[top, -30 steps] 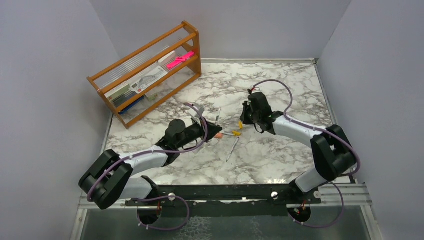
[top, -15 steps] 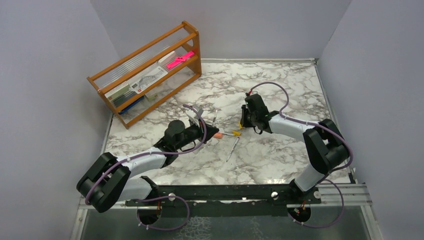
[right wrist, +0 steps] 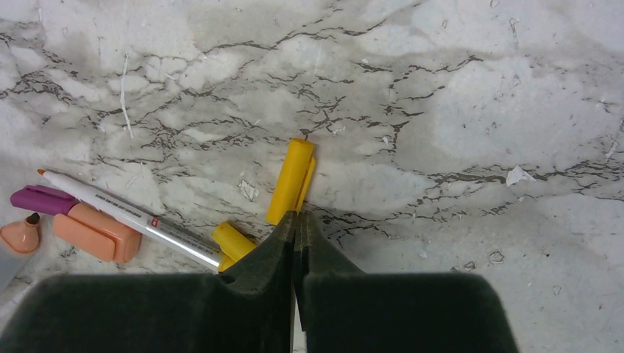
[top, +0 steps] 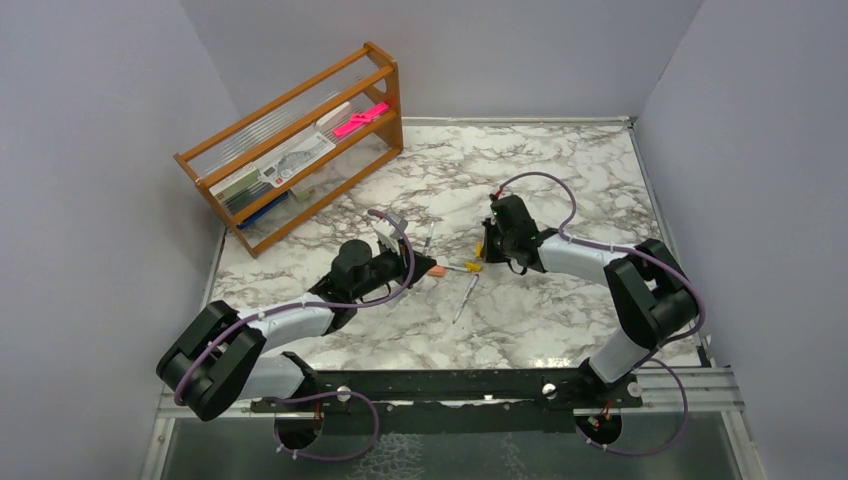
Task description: Insert the pens into the pen caps
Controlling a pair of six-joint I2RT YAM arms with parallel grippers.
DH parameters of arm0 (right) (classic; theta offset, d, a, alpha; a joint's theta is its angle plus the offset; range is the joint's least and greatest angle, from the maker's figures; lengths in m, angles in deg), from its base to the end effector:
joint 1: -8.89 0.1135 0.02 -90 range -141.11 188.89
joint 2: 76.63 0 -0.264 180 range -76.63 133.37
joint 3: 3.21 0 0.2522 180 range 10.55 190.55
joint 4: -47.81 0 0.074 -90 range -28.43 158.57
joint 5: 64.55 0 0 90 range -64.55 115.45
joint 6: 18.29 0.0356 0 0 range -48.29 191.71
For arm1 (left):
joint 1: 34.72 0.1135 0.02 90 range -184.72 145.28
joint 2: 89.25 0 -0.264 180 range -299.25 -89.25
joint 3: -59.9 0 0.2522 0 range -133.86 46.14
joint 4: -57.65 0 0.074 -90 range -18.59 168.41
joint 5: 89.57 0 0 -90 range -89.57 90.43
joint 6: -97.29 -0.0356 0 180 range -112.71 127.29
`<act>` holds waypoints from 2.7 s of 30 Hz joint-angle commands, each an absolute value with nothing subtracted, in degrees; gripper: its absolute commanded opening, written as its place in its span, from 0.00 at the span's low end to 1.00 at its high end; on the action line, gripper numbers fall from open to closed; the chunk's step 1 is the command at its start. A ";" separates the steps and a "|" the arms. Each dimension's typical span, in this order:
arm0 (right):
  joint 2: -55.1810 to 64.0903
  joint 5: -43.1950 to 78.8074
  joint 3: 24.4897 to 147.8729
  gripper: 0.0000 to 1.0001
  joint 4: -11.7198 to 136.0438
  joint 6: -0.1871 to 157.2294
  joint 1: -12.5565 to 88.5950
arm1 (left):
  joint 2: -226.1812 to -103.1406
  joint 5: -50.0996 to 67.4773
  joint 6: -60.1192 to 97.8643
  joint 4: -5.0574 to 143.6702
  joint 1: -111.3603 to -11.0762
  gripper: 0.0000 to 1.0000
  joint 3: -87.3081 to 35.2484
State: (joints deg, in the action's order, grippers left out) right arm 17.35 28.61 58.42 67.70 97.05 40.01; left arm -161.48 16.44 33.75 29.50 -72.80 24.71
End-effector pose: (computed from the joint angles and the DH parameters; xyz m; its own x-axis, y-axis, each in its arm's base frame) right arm 0.2736 0.1629 0.1553 -0.8202 0.0040 -0.5721 -0.1506 0.9632 0.2227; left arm 0.1889 -0.1605 0.1963 -0.4686 -0.1769 -0.8655 0.6686 0.5694 -0.4784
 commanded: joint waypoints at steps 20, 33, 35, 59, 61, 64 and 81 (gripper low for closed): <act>24.19 22.82 62.75 0.02 63.37 96.15 40.36 | -161.52 14.83 33.21 28.79 -72.25 0.00 25.78; 30.23 24.30 70.48 0.02 64.88 95.70 40.35 | -161.80 14.62 32.85 29.40 -72.13 0.00 25.44; 29.80 24.96 71.28 0.02 65.23 94.86 40.36 | -161.85 14.61 32.79 29.63 -71.99 0.00 25.41; 28.37 28.62 73.72 0.49 70.54 82.82 40.34 | -160.89 15.32 32.50 30.09 -71.90 0.00 25.32; 28.76 29.52 74.37 0.48 71.70 82.84 40.36 | -160.80 15.36 32.51 30.15 -71.91 0.00 25.36; 29.22 30.69 74.94 0.43 72.85 83.20 40.32 | -160.71 15.28 32.62 30.46 -71.90 0.00 25.26; 31.48 30.81 76.19 0.11 75.88 83.42 41.67 | -160.80 15.23 33.30 31.15 -71.92 0.00 25.08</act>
